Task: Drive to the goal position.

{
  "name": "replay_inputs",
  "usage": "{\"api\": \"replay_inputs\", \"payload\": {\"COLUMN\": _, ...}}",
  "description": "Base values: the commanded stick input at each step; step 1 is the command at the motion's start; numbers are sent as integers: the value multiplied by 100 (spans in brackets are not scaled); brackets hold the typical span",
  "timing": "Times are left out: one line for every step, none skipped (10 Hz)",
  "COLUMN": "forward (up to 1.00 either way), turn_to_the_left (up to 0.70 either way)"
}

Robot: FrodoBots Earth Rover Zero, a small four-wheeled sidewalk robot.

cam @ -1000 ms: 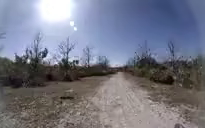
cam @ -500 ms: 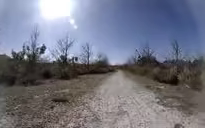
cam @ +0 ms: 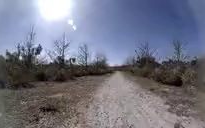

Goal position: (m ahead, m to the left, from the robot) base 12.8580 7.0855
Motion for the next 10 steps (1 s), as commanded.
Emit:
{"api": "replay_inputs", "payload": {"forward": 67, "turn_to_the_left": -16}}
{"api": "replay_inputs", "payload": {"forward": 67, "turn_to_the_left": -15}}
{"api": "replay_inputs", "payload": {"forward": 66, "turn_to_the_left": -16}}
{"api": "replay_inputs", "payload": {"forward": 66, "turn_to_the_left": -16}}
{"api": "replay_inputs", "payload": {"forward": 66, "turn_to_the_left": -17}}
{"api": "replay_inputs", "payload": {"forward": 66, "turn_to_the_left": -14}}
{"api": "replay_inputs", "payload": {"forward": 66, "turn_to_the_left": -6}}
{"api": "replay_inputs", "payload": {"forward": 66, "turn_to_the_left": 0}}
{"api": "replay_inputs", "payload": {"forward": 66, "turn_to_the_left": 0}}
{"api": "replay_inputs", "payload": {"forward": 67, "turn_to_the_left": 0}}
